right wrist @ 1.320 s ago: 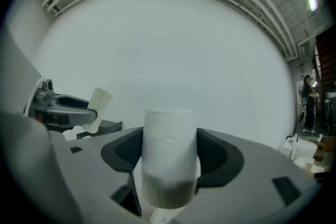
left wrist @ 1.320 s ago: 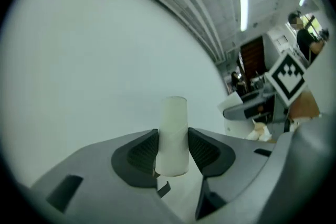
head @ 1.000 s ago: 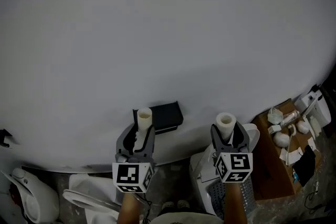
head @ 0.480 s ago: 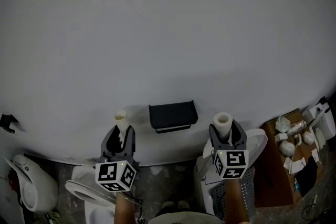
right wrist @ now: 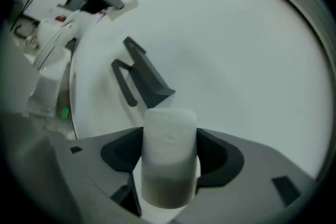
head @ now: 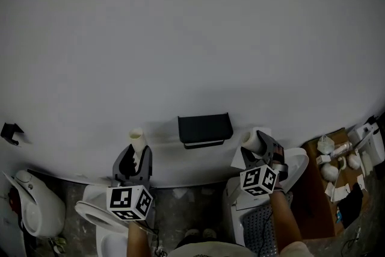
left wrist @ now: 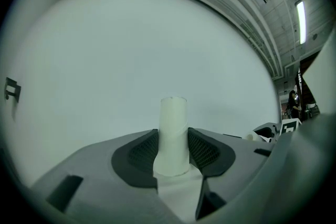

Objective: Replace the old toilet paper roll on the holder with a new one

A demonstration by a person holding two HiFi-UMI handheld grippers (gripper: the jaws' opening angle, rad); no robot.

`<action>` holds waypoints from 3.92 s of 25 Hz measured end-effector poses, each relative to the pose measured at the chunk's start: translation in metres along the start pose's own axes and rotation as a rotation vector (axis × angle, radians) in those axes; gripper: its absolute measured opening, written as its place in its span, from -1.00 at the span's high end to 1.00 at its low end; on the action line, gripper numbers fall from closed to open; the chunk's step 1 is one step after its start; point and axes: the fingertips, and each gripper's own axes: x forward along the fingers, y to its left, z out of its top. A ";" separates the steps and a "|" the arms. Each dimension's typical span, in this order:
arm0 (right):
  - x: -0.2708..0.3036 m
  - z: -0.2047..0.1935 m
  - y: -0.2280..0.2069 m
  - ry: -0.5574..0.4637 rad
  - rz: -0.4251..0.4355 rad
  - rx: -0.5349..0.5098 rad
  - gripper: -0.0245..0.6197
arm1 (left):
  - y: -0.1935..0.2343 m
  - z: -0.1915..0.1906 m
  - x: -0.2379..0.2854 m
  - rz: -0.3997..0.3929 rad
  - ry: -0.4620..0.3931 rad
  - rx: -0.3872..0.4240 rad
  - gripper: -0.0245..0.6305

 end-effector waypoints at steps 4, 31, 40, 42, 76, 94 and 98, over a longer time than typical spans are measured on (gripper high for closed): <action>0.008 -0.006 0.021 0.053 0.063 -0.322 0.01 | 0.001 -0.001 -0.006 0.000 0.002 0.004 0.37; 0.045 0.020 0.079 0.010 0.151 -0.541 0.01 | 0.040 -0.006 -0.056 0.119 0.022 0.021 0.37; 0.049 0.032 0.091 -0.021 0.102 -0.479 0.01 | 0.047 -0.003 -0.065 0.147 0.019 0.034 0.37; 0.050 0.039 0.094 -0.036 0.072 -0.484 0.01 | 0.047 -0.003 -0.064 0.146 0.020 0.035 0.37; -0.031 0.151 0.108 -0.394 0.131 -0.069 0.06 | 0.005 0.019 -0.027 0.029 -0.031 0.031 0.37; -0.070 0.090 -0.041 -0.449 -0.119 0.909 0.95 | -0.049 0.037 0.006 -0.050 -0.080 -0.005 0.37; -0.071 0.083 -0.046 -0.437 -0.129 0.933 0.95 | -0.052 0.039 0.006 -0.050 -0.083 -0.003 0.37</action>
